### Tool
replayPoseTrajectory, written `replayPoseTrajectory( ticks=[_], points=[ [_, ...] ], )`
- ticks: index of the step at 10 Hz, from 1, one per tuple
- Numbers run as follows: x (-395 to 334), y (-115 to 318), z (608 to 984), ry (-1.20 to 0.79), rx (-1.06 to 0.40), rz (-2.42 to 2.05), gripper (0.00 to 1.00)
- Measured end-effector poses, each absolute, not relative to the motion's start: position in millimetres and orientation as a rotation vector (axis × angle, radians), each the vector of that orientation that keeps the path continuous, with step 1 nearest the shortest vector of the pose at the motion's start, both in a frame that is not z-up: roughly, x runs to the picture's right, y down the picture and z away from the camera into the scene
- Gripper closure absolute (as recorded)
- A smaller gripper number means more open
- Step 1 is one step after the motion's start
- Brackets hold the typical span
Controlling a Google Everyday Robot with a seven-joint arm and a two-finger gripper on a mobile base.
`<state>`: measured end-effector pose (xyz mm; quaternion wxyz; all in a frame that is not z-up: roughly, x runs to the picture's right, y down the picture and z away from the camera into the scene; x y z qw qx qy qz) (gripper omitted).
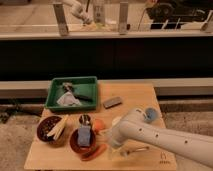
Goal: Place pepper in tray
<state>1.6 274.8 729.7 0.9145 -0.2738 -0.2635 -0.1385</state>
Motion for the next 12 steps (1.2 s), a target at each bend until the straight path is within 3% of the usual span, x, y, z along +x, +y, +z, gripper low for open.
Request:
replayPoseTrajectory(
  ticks=[12],
  points=[
    [13.9, 291.6, 748.2, -0.486, -0.599, -0.216, 0.2]
  ],
)
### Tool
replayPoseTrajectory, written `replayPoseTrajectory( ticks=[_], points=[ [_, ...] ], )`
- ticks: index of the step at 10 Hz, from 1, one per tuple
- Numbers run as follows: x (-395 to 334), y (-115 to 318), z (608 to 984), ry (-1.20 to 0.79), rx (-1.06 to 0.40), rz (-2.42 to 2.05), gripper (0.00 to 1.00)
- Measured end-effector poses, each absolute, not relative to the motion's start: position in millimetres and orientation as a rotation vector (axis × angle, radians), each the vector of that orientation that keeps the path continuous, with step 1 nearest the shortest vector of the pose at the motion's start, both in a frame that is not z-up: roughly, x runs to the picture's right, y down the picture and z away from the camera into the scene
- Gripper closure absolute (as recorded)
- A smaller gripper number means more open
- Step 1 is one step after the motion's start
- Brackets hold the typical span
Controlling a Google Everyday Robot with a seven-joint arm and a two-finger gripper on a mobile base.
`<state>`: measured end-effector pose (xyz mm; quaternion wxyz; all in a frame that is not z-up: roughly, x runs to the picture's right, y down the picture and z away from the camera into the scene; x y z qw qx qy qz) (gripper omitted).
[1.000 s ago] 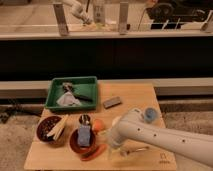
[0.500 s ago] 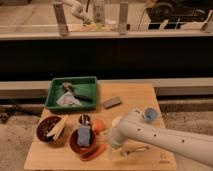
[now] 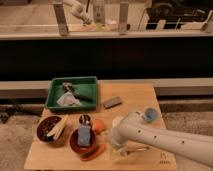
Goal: Place pepper in tray
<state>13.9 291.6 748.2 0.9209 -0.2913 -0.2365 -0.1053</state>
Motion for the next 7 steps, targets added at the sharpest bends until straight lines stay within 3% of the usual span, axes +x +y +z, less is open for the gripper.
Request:
replayPoseTrajectory(
  ticks=[7],
  points=[
    [-5.9, 323.9, 731.8, -0.456, -0.693, -0.202, 0.2]
  ],
)
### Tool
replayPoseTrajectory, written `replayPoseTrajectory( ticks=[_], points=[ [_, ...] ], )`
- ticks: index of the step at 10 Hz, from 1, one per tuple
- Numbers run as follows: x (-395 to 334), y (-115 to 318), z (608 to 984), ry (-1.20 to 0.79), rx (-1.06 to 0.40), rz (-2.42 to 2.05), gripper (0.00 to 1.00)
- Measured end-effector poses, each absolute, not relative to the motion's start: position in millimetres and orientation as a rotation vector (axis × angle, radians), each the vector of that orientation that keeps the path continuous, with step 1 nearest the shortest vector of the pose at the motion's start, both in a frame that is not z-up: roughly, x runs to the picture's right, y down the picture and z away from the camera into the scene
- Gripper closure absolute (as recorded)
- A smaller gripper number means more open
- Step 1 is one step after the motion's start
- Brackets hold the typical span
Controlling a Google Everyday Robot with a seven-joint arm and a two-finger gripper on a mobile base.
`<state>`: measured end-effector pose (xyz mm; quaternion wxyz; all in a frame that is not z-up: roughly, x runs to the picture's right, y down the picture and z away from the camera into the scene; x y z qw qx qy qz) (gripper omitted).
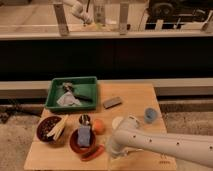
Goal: Place pepper in tray
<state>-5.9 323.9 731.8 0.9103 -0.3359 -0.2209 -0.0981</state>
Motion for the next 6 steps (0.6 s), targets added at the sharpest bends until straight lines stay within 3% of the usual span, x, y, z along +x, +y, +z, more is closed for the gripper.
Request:
replayPoseTrajectory(
  ticks=[6],
  points=[
    [-14.5, 315.4, 745.3, -0.441, -0.675, -0.138, 0.2]
  ],
)
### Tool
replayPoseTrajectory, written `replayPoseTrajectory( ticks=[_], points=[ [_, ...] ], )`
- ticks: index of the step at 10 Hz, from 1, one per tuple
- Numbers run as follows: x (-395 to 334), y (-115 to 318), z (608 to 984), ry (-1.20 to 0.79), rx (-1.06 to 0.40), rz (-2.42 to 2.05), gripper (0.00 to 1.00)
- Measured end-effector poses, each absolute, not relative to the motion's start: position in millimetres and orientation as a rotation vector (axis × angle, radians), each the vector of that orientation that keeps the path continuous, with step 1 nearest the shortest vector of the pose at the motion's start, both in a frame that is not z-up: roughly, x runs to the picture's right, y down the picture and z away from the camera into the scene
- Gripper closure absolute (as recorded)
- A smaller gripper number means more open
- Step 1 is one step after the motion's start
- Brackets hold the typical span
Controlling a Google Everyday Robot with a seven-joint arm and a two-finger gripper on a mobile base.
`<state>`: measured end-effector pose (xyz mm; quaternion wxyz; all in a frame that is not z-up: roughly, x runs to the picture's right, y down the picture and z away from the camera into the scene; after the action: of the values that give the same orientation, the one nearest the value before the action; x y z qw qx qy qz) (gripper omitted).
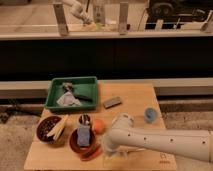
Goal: Place pepper in tray
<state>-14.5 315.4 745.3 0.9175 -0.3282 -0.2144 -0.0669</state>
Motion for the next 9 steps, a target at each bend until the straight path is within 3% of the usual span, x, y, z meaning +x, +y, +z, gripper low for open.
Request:
replayPoseTrajectory(
  ticks=[9],
  points=[
    [-8.5, 318.3, 753.7, -0.449, -0.671, -0.113, 0.2]
  ],
)
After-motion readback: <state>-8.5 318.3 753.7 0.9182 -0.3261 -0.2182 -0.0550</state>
